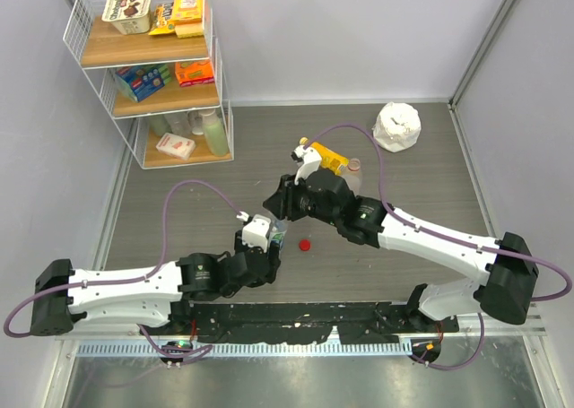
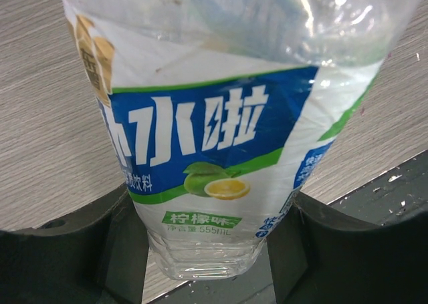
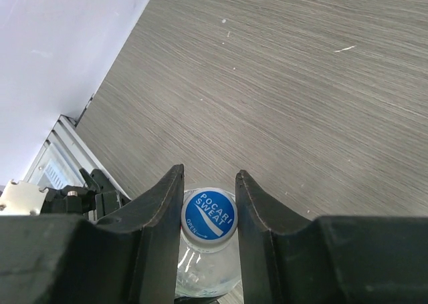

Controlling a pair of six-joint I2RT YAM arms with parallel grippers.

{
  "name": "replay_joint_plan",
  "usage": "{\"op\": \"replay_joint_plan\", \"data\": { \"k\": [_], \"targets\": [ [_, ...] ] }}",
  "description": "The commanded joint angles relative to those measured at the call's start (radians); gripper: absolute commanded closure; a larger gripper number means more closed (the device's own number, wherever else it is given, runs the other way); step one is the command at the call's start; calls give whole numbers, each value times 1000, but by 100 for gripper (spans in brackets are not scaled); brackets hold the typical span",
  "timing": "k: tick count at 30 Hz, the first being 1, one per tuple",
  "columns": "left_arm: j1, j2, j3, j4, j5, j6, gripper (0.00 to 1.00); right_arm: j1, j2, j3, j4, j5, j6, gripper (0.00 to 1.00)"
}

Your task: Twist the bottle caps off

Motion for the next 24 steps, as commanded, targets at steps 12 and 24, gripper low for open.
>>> {"op": "replay_joint_plan", "data": {
  "k": [12, 24],
  "targets": [
    [2, -27, 32, 6, -61, -22, 100, -2, -48, 21, 1, 13, 8, 44],
    [2, -40, 26, 15, -55, -17, 100, -4, -43, 18, 10, -23, 18, 99]
  ]
}}
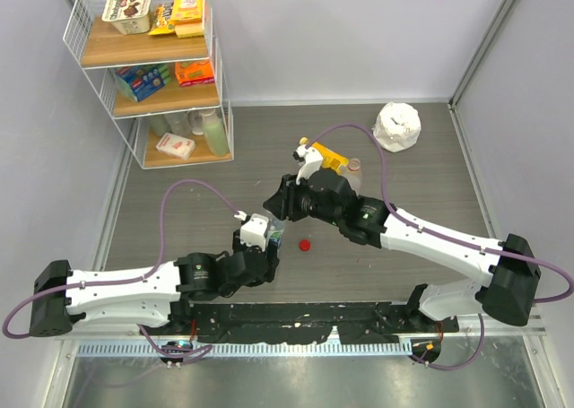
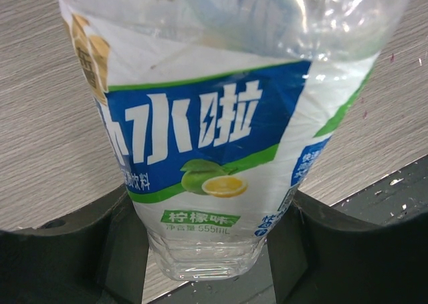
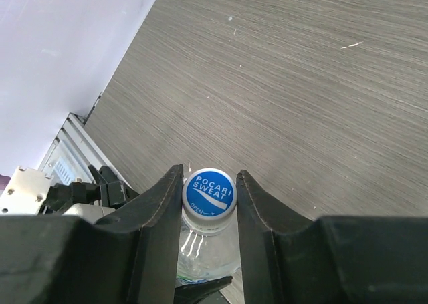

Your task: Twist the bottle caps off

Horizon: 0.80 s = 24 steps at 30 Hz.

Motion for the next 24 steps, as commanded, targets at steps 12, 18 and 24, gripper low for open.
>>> {"op": "replay_joint_plan", "data": {
  "k": [12, 18, 24],
  "targets": [
    [3, -97, -28, 109, 50, 31, 100, -46, -151, -97, 168, -272, -196, 98],
    [3, -132, -74, 251, 257, 142, 100, -185, -200, -200, 361, -668, -146, 99],
    [3, -141, -107, 336, 380, 166, 100, -271, -243, -284, 562, -862, -66, 98]
  ]
}}
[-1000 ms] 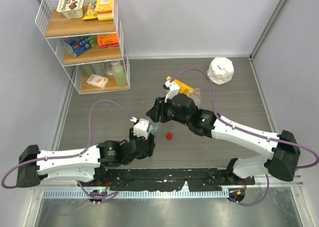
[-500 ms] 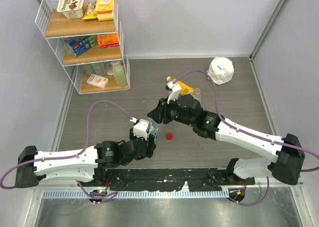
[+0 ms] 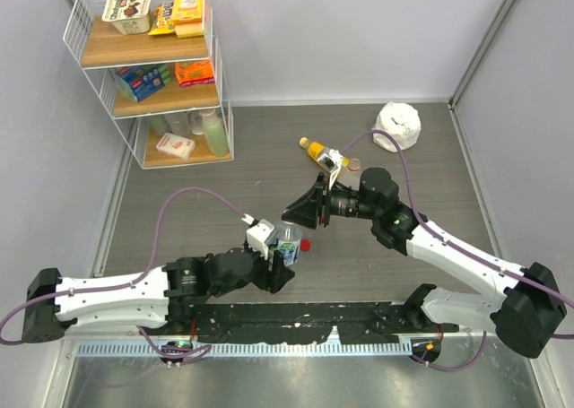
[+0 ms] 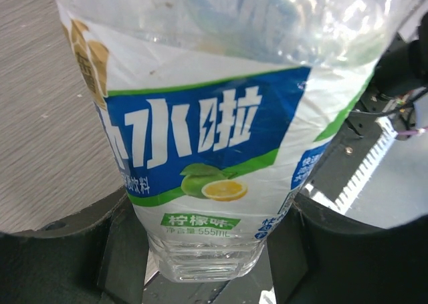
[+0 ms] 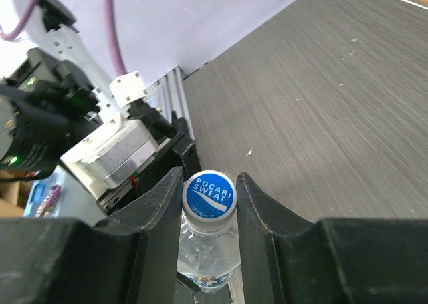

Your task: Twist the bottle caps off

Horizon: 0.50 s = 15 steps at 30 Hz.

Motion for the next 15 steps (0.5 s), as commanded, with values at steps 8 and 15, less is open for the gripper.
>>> {"op": "replay_joint_plan", "data": {
  "k": [8, 15],
  "targets": [
    [5, -64, -64, 132, 85, 14, 100, -60, -67, -43, 299, -245, 70, 99],
    [4, -66, -75, 90, 19, -15, 100, -78, -59, -20, 188, -50, 57, 96]
  ]
}}
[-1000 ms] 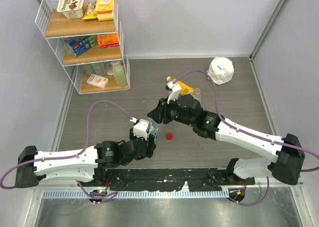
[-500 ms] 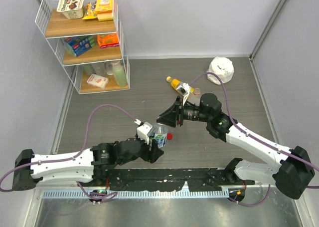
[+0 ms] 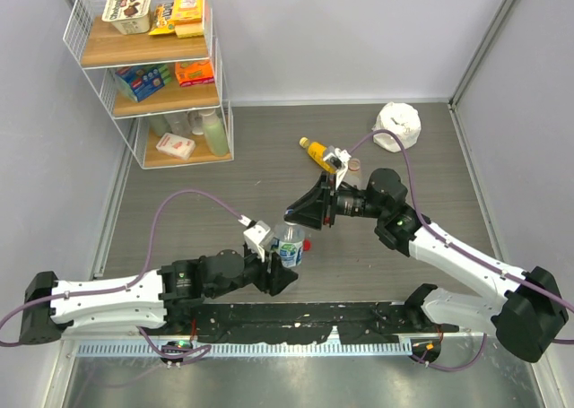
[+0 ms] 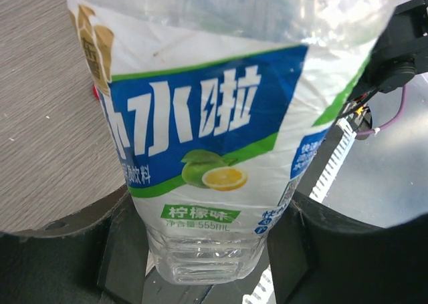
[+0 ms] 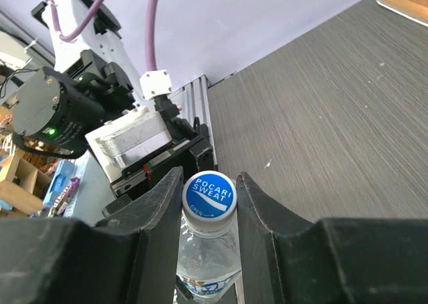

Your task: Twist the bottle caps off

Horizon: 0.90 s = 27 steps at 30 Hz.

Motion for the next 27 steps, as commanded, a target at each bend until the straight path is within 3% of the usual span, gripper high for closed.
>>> {"op": "replay_joint_plan", "data": {
  "k": [1, 4, 5, 8, 16, 18, 27],
  "targets": [
    [4, 5, -21, -39, -73, -39, 100, -20, -31, 38, -6, 150, 7, 90],
    [5, 33, -10, -58, -82, -48, 100, -21, -60, 33, -32, 244, 6, 68],
    [5, 41, -5, -61, -85, -50, 100, -20, -69, 32, -42, 274, 9, 56],
    [4, 67, -1, -62, -94, -56, 100, -20, -103, 33, -63, 334, 9, 37],
    [5, 151, 51, -105, -137, -65, 100, -20, -149, 70, -219, 551, 27, 4],
    [4, 174, 74, -125, -160, -66, 100, -12, -129, 105, -273, 586, 35, 0],
    [4, 249, 168, -229, -280, -92, 100, 146, 7, 203, -456, 886, 44, 0]
  ]
}}
